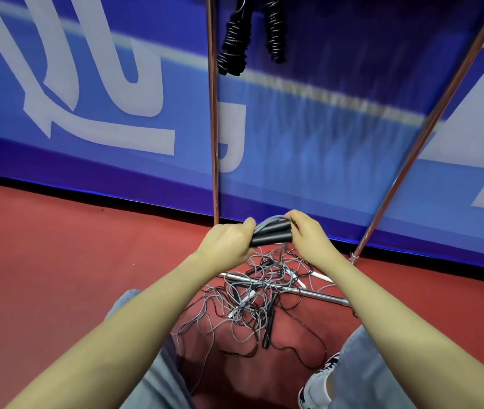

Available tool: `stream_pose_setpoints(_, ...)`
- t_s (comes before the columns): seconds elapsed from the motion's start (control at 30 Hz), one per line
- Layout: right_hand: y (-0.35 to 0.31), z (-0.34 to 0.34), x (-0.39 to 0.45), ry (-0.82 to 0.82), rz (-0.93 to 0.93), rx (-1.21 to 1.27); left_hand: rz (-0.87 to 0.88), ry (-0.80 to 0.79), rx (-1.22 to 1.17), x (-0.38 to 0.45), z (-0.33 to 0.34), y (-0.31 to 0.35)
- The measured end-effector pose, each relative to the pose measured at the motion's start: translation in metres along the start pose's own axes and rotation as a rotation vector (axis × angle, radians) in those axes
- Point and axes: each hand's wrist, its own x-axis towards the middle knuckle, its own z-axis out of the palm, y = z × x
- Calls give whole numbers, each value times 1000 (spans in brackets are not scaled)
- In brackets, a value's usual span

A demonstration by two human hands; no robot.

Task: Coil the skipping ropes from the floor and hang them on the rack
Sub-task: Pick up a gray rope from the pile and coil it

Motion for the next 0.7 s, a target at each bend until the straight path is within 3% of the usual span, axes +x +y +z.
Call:
stream_pose_setpoints(0.13,-11,2,4,-8,78,187,-211,119,-205,11,-11,3)
stream_pose_setpoints(0.27,-21,-6,9,-43,105,196,-354,112,-246,23,-10,-3)
stream_pose_setpoints(0.33,-23,-12,11,-53,18,20,-355,85,-187,25,-6,-7)
stream_pose_setpoints(0.4,-28,-18,13,-49,-140,-338,-354,50,-139,25,-3,-9)
stream_pose_setpoints(0.47,-29,-21,16,60,-375,-687,-343,3,-111,26,-4,-9)
stream_pose_setpoints(0.53,-33,-25,18,177,-507,-825,-292,-25,-69,28,-10,-11)
stream_pose_setpoints(0.63,-38,-30,22,357,-549,-697,-175,-56,44,31,-23,-18)
stream_pose_setpoints(0.7,-47,-32,27,370,-389,-360,-78,-59,115,32,-29,-20)
